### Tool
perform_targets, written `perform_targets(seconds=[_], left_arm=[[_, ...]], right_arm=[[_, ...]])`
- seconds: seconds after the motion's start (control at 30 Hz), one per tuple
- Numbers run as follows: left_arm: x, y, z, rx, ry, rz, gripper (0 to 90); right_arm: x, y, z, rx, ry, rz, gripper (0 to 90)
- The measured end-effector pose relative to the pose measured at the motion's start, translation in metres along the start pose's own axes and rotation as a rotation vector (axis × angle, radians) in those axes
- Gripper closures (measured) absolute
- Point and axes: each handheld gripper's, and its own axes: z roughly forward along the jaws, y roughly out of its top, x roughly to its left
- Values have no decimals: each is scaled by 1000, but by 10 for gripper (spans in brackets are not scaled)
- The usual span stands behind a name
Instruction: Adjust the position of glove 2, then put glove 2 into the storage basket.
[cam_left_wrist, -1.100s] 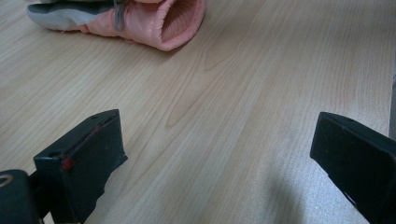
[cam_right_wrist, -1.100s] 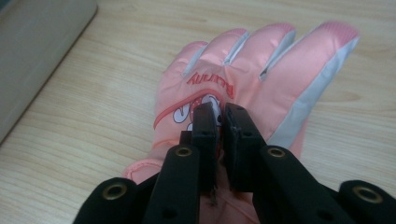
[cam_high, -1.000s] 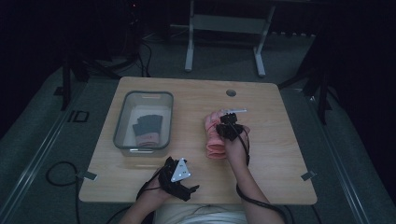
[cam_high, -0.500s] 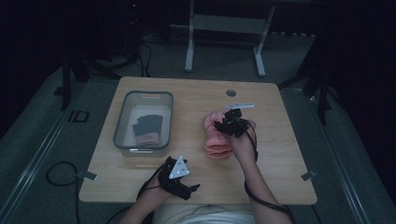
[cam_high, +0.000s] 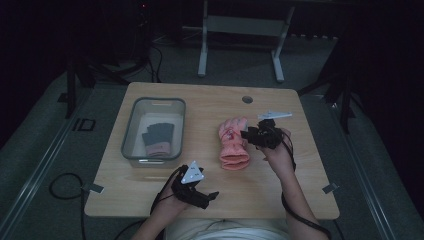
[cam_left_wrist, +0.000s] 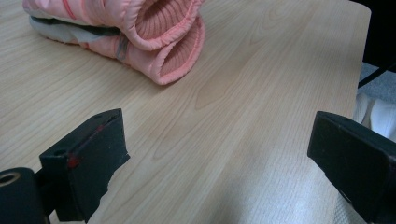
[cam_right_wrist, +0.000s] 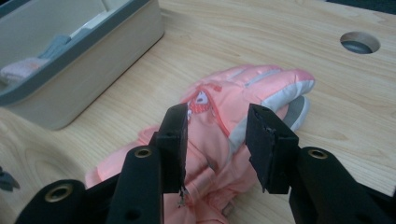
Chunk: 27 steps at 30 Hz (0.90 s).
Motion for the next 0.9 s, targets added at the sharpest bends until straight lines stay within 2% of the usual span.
perform_targets(seconds=[0.1,0.17,0.27,0.3,0.37,0.43,0.47,0.6,0.7,0.73,0.83,0.9], left_arm=[[1,7,1,-6,-2,-7,41],[4,15,2,-7,-21,-22,41],[10,29,7,-9,-37,-13,42],[10,29,7,-9,-37,-13,43],[18,48,13,-6,-26,-6,50],[22,54,15,-7,-25,-9,50],[29,66,18,-13,-26,-31,50],[45,83,27,-21,-5,-69,55],[55,96,37,-22,47,-48,63],[55,96,37,-22,47,-48,68],[69,110,51,-26,87,-55,117],[69,110,51,-26,87,-55,132]], right_arm=[[-4,-5,1,10,-10,-13,591],[-7,-6,1,9,-10,-10,589],[-10,-7,0,-3,-28,-36,587],[-10,-7,0,-3,-28,-36,587],[-14,-5,-3,-16,-50,-55,592],[-15,-4,-4,-22,-57,-62,594],[-15,-3,-4,-22,-60,-67,593],[-16,1,-1,-16,-66,-108,585],[-19,3,5,-3,-70,-103,593],[-20,3,6,-9,-71,-99,597],[-22,3,11,-13,-71,-87,612],[-22,3,13,-14,-72,-85,612]])
